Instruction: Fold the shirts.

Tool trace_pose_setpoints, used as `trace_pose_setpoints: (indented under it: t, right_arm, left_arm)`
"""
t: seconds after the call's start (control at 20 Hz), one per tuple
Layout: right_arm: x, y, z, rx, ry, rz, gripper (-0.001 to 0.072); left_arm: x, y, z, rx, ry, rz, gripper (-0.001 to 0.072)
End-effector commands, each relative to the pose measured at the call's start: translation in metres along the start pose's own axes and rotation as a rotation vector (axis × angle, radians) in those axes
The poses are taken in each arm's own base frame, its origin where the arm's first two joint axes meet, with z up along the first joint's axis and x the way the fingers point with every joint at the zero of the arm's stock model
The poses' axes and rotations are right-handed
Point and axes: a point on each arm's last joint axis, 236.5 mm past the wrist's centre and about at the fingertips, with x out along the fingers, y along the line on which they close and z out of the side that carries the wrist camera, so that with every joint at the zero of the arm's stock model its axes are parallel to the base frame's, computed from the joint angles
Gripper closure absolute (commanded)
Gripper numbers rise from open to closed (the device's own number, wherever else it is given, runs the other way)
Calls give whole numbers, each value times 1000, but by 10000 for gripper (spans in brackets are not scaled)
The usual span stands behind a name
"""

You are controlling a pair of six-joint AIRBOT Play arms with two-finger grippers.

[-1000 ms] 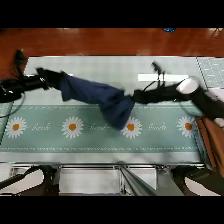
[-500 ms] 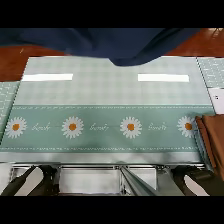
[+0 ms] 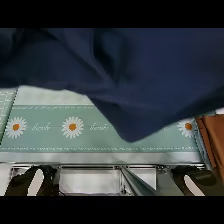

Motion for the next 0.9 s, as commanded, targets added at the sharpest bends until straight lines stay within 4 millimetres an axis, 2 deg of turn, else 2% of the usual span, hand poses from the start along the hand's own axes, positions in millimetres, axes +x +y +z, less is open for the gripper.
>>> trace_pose_setpoints:
  t: [0.0, 0.1, 0.25, 0.4, 0.55, 0.65, 0.75, 0.85]
  right_arm:
    - [1, -2, -51, 45, 170, -8, 689]
    - [25, 9, -86, 64, 292, 45, 689]
    - [74, 22, -142, 109, 459, 116, 689]
    - [136, 25, -192, 170, 544, 142, 689]
    - [200, 16, -233, 190, 642, 124, 689]
    - [246, 16, -247, 201, 671, 139, 689]
    - [297, 14, -266, 242, 694, 138, 689]
    - [339, 9, -286, 269, 736, 124, 689]
  left_arm:
    - [-23, 3, -47, 28, 163, 53, 687]
    - [-10, -5, -93, -36, 316, -9, 687]
    - [24, 2, -191, -140, 586, -33, 687]
    - [59, 17, -298, -270, 790, -4, 687]
    - [95, 31, -374, -396, 853, 49, 686]
    - [126, 39, -398, -464, 842, 74, 687]
    - [163, 51, -406, -537, 795, 100, 686]
    - [200, 65, -409, -595, 750, 133, 686]
